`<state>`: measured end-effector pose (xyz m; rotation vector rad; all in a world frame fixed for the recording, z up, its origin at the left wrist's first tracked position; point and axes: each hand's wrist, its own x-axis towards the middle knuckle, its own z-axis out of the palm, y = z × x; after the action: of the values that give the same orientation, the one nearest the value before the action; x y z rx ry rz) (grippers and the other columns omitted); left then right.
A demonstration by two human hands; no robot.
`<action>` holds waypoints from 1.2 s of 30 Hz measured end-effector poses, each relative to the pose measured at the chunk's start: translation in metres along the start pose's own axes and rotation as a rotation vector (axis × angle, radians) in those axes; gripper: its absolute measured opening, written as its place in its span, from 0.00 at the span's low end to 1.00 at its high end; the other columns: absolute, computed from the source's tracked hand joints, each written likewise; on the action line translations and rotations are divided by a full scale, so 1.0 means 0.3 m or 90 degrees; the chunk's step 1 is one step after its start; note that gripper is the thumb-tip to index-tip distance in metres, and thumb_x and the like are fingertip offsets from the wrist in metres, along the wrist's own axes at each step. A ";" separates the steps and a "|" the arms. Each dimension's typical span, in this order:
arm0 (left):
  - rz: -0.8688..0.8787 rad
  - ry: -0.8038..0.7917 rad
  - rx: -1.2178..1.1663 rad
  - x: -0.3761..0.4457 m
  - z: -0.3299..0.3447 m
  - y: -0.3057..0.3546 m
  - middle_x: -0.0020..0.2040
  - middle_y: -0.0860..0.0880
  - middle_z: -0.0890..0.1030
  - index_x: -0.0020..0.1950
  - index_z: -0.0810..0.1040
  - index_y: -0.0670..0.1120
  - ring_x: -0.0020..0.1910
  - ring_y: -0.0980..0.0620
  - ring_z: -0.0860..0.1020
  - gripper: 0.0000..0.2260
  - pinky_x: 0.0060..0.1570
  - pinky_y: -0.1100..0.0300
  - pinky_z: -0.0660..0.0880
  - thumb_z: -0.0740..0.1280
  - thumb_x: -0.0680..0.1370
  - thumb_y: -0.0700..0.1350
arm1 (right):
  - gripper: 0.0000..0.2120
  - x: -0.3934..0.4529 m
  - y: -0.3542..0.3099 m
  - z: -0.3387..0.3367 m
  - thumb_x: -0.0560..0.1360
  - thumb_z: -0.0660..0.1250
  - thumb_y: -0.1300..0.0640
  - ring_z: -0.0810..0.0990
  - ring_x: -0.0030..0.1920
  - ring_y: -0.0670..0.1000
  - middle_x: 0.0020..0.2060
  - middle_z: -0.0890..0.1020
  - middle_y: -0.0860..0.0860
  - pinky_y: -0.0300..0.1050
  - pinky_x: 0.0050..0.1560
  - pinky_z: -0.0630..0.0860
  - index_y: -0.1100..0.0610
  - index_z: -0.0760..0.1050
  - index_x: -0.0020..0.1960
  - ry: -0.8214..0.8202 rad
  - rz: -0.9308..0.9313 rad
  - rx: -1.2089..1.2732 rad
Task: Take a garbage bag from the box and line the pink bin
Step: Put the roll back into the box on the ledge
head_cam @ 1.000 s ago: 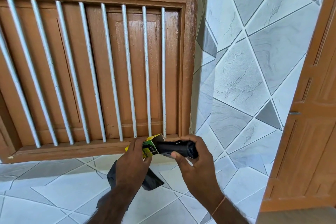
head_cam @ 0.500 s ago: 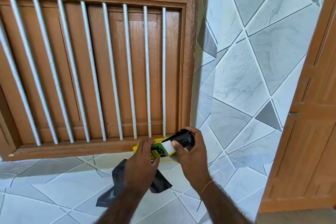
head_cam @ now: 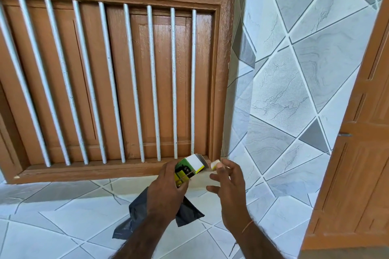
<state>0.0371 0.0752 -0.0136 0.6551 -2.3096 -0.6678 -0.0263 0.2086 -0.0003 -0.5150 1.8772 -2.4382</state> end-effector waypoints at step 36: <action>0.118 0.018 0.083 -0.015 -0.003 0.029 0.68 0.56 0.71 0.69 0.66 0.55 0.57 0.53 0.78 0.25 0.47 0.63 0.78 0.70 0.75 0.51 | 0.16 0.026 0.031 0.044 0.72 0.69 0.46 0.80 0.55 0.52 0.54 0.78 0.53 0.43 0.50 0.82 0.48 0.68 0.56 -0.087 -0.123 -0.121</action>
<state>0.0385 0.0841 -0.0097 0.4977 -2.3661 -0.4231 -0.0319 0.1919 -0.0041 -0.8877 2.1019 -2.2725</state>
